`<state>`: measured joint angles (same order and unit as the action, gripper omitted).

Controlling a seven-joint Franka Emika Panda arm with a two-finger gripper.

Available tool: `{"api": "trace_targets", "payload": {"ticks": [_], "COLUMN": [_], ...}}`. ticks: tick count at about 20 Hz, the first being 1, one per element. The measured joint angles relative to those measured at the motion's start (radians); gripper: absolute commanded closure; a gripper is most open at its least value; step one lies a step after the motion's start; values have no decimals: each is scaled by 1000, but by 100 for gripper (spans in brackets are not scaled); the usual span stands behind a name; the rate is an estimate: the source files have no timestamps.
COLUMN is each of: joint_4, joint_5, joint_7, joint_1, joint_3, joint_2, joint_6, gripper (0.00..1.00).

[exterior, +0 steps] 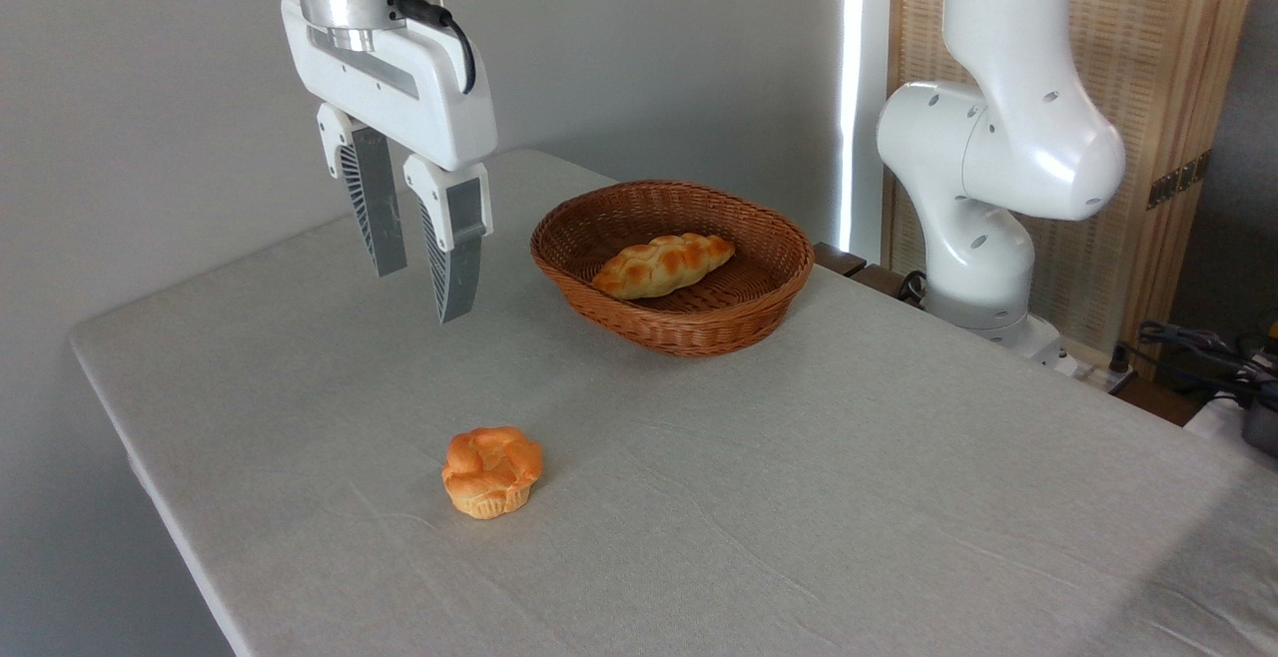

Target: Put bread into the basket

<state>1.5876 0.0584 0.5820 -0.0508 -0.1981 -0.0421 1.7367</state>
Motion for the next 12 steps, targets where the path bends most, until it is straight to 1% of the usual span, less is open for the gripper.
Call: {"api": "trace_targets", "payload": {"ticks": [4,6,7,9,10,12], "joint_4": [-5,-6,-7,-9,-10,-12], "joint_5": [0,0,0,0,0,0], "joint_7": [0,0,0,0,0,0], "joint_1": [1,6,21,77,96,112], "joint_3": [2,14,35,112,143,168], "joint_2": [1,2,4,6,6,6], "joint_6": [-10,-20,-39,-88,-101,-109], "gripper": [0,0,0,0,0,0]}}
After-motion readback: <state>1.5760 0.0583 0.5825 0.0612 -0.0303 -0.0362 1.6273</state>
